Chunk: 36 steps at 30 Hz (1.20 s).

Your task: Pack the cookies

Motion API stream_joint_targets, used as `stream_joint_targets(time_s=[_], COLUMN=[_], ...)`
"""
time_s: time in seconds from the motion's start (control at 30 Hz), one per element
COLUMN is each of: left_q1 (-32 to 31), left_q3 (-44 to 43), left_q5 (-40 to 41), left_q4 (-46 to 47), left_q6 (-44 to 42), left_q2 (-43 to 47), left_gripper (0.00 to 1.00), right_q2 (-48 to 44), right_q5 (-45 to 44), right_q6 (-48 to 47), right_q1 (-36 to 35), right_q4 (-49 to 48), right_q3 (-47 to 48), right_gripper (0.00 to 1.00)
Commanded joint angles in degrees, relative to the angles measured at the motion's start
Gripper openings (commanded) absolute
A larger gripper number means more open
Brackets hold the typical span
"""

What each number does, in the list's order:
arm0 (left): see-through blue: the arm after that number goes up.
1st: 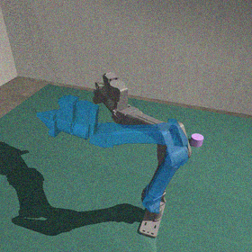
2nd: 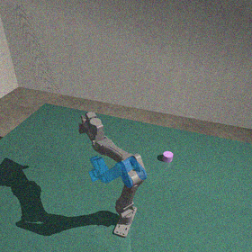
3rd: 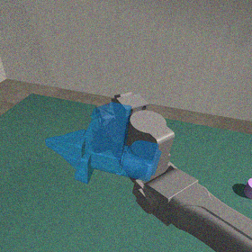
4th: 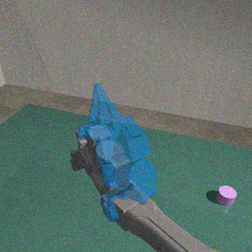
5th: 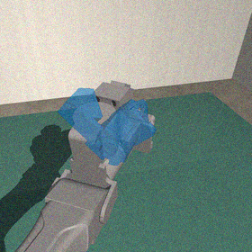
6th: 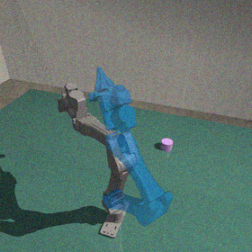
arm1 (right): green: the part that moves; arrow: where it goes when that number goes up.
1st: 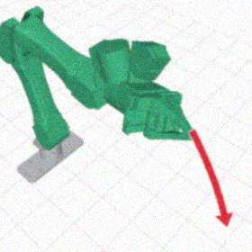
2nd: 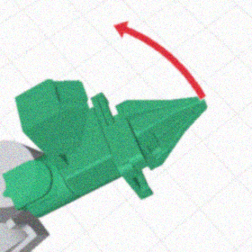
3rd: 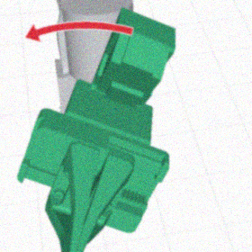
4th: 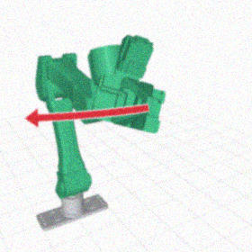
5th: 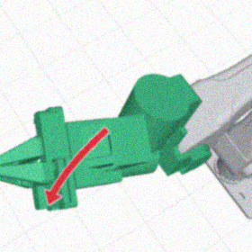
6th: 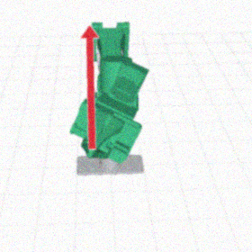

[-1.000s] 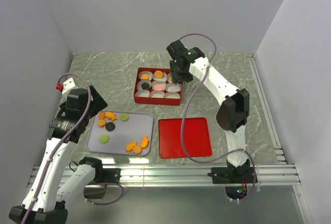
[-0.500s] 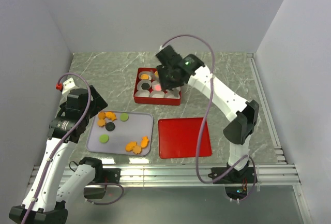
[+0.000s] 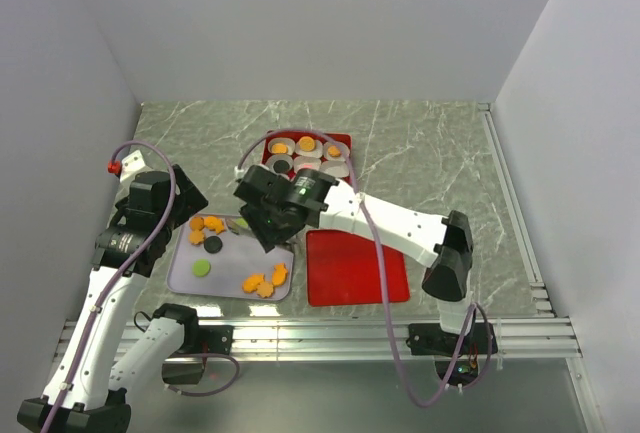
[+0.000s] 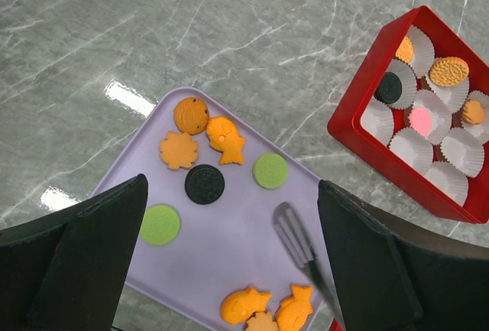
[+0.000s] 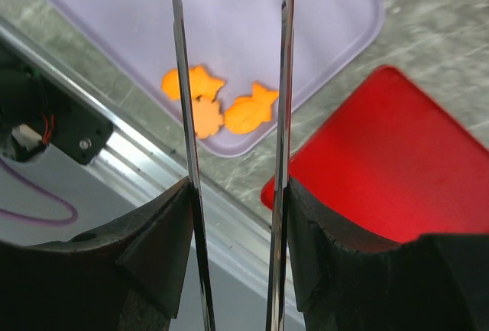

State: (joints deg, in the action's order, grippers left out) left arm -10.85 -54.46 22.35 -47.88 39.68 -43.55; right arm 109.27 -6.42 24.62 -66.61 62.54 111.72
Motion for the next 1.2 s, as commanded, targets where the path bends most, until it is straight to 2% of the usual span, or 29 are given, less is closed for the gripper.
stream_joint_targets(time_s=[0.0,0.37,0.8,1.17], left_q1=[0.1,0.1,0.1,0.4], left_q3=[-0.7,-0.8,-0.7,-0.7], left_q5=[0.7,0.9,1.0,0.8], left_q4=[0.8,0.7,0.7,0.8], left_q6=[0.0,0.2,0.2,0.1], left_q2=[0.9,1.3,1.5,1.5], left_gripper=[1.00,0.99,0.99,0.99], right_q2=[1.4,5.9,14.2,18.3], right_q5=[-0.6,-1.1,-2.5,-2.6], right_q6=[1.4,2.8,1.0,0.3], right_q1=[-0.6,-2.2,-2.3,-2.0], right_q4=[-0.6,0.7,4.7,6.1], right_q3=[-0.4,-1.1,9.0,13.4], right_gripper=[0.55,0.55,0.55,0.54])
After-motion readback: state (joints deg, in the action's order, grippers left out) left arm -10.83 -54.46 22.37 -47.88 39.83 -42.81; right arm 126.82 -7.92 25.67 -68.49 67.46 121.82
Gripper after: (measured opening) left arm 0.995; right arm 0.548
